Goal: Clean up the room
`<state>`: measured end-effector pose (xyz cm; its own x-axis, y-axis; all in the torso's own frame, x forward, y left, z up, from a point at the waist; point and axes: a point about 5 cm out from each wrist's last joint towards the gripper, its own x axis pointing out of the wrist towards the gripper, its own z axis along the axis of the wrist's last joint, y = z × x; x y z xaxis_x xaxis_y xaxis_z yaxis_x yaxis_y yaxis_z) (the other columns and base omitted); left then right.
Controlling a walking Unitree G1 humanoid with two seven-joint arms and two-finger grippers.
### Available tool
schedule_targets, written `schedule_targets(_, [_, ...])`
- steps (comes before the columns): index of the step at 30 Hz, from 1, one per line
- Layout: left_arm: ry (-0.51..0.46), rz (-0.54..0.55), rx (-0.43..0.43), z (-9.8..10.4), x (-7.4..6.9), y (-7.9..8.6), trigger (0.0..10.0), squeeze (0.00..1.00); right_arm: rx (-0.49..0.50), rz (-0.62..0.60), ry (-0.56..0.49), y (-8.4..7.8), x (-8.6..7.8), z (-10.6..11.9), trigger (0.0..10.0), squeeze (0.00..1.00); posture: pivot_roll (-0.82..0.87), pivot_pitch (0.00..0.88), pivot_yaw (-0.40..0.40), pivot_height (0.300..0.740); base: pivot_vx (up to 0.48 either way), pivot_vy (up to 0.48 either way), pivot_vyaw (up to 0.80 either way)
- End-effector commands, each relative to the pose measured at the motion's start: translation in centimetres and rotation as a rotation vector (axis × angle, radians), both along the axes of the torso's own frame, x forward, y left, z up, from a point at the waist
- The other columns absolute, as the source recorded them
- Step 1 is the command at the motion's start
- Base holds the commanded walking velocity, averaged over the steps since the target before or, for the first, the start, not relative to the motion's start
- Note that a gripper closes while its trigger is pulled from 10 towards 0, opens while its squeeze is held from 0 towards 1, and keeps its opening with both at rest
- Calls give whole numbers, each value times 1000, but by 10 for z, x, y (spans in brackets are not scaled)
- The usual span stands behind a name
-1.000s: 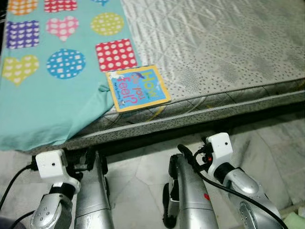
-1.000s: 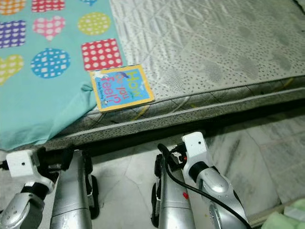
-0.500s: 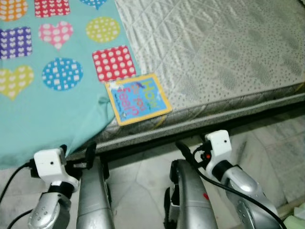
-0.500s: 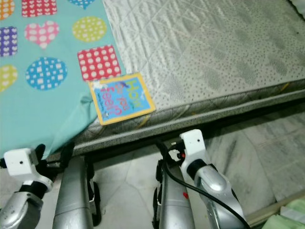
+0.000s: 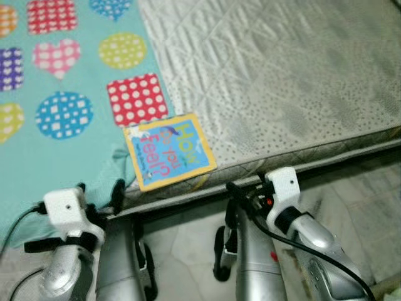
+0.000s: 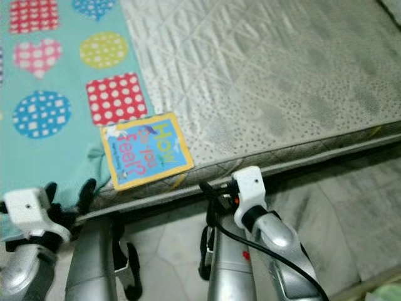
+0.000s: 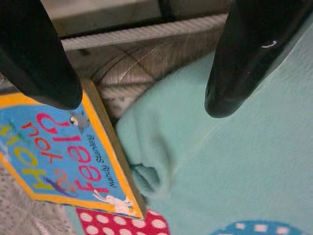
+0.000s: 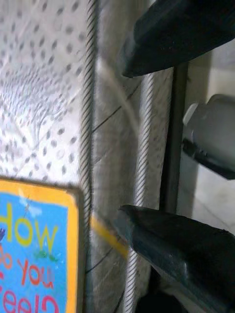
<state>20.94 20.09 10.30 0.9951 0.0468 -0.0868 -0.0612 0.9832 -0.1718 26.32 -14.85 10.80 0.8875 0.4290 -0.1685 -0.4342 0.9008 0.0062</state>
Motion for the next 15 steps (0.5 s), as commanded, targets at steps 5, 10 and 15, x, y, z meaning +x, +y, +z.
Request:
schedule_targets(5, [71,38,18,-10,-4,7,10000,0,-1,9,21,3,-5,-7,10000,0,-108,374,-71,546,0,0,749])
schedule_targets(10, [89,60,-28,-14,2,12,10000,0,13,-7,31,1,-5,-8,10000,0,-106,367,-69,546,0,0,160])
schedule_targets(15, [96,64,-50,-15,9,10,10000,0,12,-10,35,0,-4,-9,10000,0,-114,361,-73,546,0,0,0])
